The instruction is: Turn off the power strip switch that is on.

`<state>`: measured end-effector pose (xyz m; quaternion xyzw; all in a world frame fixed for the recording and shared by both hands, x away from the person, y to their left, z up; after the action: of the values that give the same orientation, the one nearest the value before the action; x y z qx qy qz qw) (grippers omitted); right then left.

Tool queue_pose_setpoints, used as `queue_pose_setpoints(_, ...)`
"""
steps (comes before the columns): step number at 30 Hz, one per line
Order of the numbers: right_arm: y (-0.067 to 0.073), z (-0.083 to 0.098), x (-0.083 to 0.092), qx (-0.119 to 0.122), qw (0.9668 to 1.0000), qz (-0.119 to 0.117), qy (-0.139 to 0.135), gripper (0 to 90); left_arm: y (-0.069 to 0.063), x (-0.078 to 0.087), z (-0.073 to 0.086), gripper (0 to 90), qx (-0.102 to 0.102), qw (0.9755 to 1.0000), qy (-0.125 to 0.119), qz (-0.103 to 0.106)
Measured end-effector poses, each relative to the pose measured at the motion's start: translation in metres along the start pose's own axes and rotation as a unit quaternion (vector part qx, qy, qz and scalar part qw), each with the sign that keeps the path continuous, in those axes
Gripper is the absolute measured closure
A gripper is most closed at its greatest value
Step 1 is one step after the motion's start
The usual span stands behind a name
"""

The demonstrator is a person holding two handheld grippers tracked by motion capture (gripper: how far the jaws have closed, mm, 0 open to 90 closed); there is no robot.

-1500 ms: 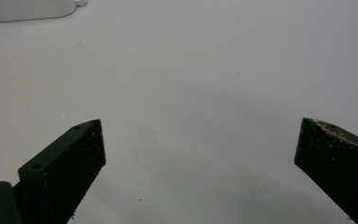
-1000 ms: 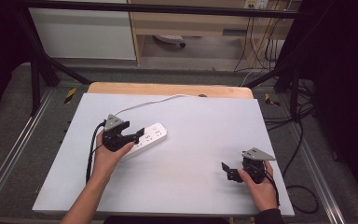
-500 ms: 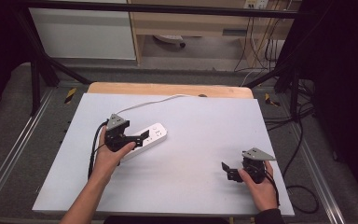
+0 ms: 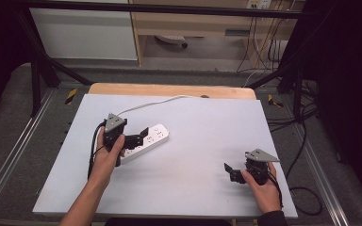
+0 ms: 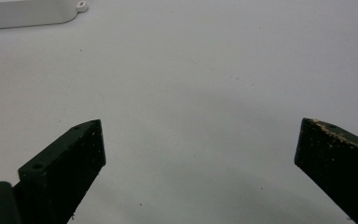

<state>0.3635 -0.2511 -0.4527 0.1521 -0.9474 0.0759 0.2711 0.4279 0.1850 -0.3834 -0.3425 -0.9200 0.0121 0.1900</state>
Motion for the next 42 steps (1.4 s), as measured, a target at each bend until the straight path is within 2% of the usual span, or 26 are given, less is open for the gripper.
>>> queue_pose_setpoints(7,0.000,-0.002,0.002,-0.001,1.0000,-0.001,-0.007,2.4,-0.006,0.020,-0.007,6.6,-0.007,0.9999,-0.015,0.000)
queue_pose_setpoints(11,-0.002,-0.002,0.003,-0.002,1.0000,0.000,-0.009,2.4,-0.009,0.032,-0.011,6.2,-0.002,0.9998,-0.020,0.004)
queue_pose_setpoints(18,-0.001,-0.002,0.003,-0.001,1.0000,0.003,-0.009,2.4,-0.010,0.044,-0.012,6.1,-0.004,0.9997,-0.022,0.006)
queue_pose_setpoints(22,0.000,-0.002,0.003,0.000,1.0000,0.001,-0.007,2.4,-0.004,0.052,-0.010,5.9,-0.001,0.9996,-0.027,0.002)
queue_pose_setpoints(26,-0.001,-0.002,0.003,-0.001,1.0000,0.003,-0.008,2.4,0.005,0.065,-0.007,5.6,0.011,0.9994,-0.034,-0.004)
queue_pose_setpoints(28,-0.001,-0.001,0.003,0.000,1.0000,0.003,-0.008,2.6,0.008,0.070,-0.005,5.2,0.014,0.9994,-0.030,0.000)
queue_pose_setpoints(31,-0.001,-0.002,0.004,0.000,1.0000,0.003,-0.008,3.0,0.013,0.078,-0.003,4.9,0.017,0.9994,-0.030,-0.005)
queue_pose_setpoints(42,-0.001,-0.002,0.004,0.000,1.0000,0.003,-0.008,2.6,0.019,0.096,0.008,5.2,0.026,0.9991,-0.027,-0.018)
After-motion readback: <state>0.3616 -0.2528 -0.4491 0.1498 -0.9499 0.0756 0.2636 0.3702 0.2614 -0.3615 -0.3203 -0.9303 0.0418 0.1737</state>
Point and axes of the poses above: each handheld gripper's, and its own axes: x roughly backward along the jaws, z roughly out of its underside, y roughly to its left, the point moved 1 cm from there along -x, roughly forward along the jaws, and after that the axes turned 10 degrees about z, right-handed, at the moved point
